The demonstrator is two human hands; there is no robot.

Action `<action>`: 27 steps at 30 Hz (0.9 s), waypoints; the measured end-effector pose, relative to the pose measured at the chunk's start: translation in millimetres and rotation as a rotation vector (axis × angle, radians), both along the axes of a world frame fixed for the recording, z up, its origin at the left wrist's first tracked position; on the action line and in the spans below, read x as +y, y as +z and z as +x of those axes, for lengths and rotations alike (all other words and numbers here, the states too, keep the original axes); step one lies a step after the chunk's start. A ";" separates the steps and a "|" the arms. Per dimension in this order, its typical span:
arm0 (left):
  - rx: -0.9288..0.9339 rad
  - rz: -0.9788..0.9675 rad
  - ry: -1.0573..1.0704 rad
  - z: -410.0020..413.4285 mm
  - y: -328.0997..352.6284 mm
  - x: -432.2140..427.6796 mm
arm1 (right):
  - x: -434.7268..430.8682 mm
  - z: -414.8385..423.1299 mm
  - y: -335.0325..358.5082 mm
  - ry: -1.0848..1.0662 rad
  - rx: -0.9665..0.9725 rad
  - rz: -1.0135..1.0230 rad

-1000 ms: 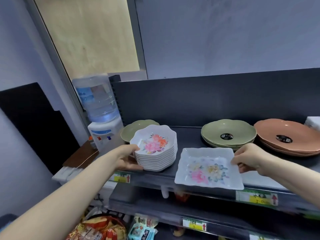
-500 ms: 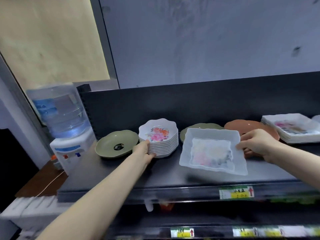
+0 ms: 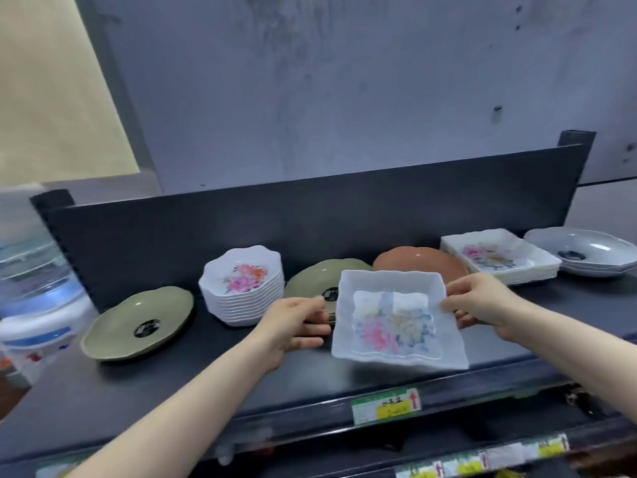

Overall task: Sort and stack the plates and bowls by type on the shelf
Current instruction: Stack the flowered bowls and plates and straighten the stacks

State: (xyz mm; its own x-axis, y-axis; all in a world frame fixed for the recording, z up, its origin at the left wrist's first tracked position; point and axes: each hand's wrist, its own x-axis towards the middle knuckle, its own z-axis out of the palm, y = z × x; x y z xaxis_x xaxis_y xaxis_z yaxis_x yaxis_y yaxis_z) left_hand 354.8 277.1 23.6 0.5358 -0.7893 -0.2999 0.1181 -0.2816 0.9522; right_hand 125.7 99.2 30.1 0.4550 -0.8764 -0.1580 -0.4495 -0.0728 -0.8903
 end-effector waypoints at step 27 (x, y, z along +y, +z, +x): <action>-0.271 0.131 0.021 -164.7 8.0 -320.9 | -307.2 -103.6 -5.6 -0.124 0.209 -0.298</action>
